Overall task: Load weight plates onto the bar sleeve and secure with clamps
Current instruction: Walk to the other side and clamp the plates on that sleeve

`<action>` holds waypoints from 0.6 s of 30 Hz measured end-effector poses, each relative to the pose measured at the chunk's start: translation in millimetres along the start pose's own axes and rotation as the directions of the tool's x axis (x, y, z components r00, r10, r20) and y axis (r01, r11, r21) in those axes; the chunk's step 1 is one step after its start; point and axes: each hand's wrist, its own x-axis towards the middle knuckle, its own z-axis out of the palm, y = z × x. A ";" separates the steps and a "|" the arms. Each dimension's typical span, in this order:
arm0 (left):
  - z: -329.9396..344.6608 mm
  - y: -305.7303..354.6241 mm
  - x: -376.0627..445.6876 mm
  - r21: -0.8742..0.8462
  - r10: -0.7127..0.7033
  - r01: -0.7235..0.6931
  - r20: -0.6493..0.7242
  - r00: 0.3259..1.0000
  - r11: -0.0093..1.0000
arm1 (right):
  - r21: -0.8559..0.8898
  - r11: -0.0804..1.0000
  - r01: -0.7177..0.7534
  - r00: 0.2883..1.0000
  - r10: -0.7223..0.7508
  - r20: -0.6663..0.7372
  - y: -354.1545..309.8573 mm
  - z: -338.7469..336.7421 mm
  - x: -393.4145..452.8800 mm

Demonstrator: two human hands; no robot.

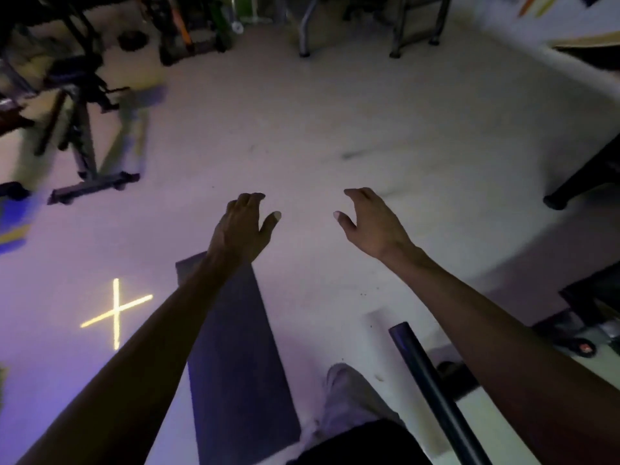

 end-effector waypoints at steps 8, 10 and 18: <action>11.4 20.3 287.1 -0.038 0.265 -0.263 0.049 0.963 0.964 | -0.020 0.973 -0.228 0.957 0.220 -0.190 70.0 -41.7 216.4; 9.7 35.4 354.5 -0.042 0.323 -0.321 0.065 0.944 0.946 | -0.014 0.963 -0.268 0.942 0.259 -0.213 87.8 -59.3 268.4; 1.7 134.1 599.5 -0.125 0.577 -0.567 0.065 0.814 0.814 | 0.023 0.899 -0.437 0.806 0.402 -0.435 150.3 -159.4 425.3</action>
